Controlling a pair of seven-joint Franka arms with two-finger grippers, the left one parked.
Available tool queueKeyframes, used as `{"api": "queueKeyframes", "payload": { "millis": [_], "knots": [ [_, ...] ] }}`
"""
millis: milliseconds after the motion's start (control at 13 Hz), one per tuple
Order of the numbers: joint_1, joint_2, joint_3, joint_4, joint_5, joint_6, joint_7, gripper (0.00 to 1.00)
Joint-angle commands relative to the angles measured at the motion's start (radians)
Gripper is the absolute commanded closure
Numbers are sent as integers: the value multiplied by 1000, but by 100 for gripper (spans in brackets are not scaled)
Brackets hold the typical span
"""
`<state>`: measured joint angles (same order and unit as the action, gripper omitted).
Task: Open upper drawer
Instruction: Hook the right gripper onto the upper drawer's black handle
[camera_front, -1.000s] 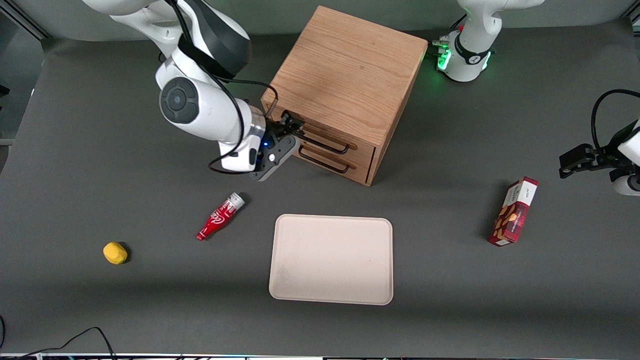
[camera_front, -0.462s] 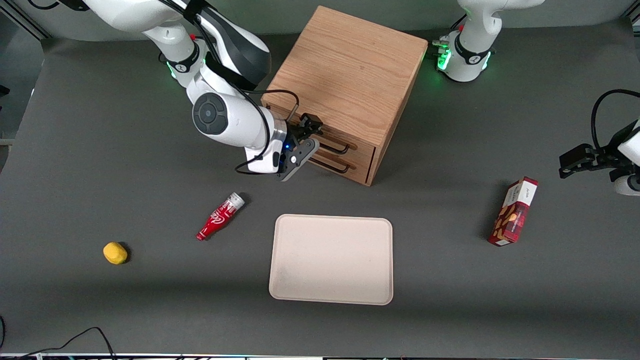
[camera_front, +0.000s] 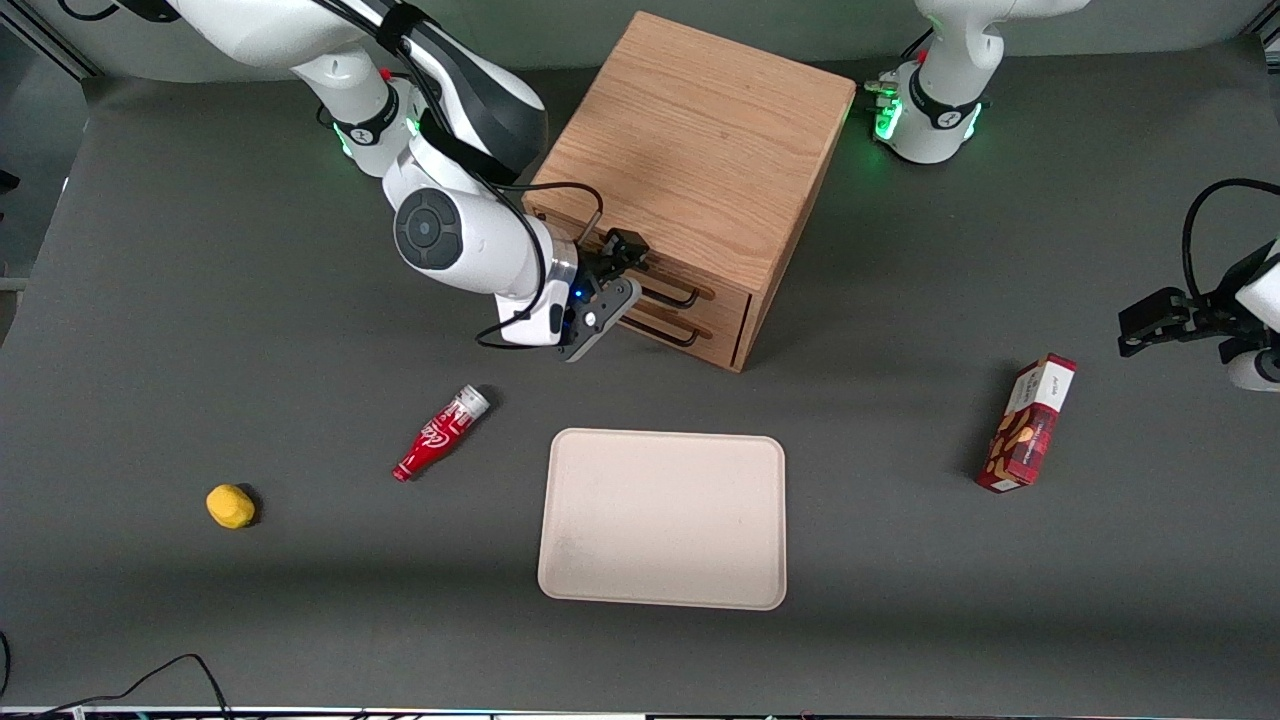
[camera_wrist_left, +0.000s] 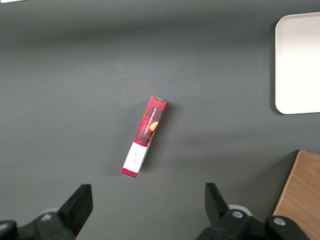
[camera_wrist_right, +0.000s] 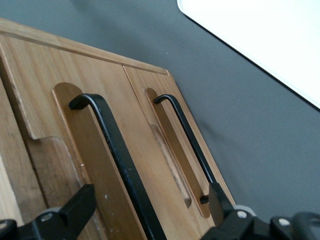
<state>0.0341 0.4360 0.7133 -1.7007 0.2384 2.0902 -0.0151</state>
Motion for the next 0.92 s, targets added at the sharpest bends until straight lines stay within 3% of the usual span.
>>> {"api": "queueKeyframes", "payload": {
  "millis": [0,692,846],
  "knots": [
    [-8,4,8,-46,16,50,-25,0],
    [-42,10,-11,-43,4,51,-94,0],
    [-40,3,-14,-40,-33,50,-92,0]
  ]
}}
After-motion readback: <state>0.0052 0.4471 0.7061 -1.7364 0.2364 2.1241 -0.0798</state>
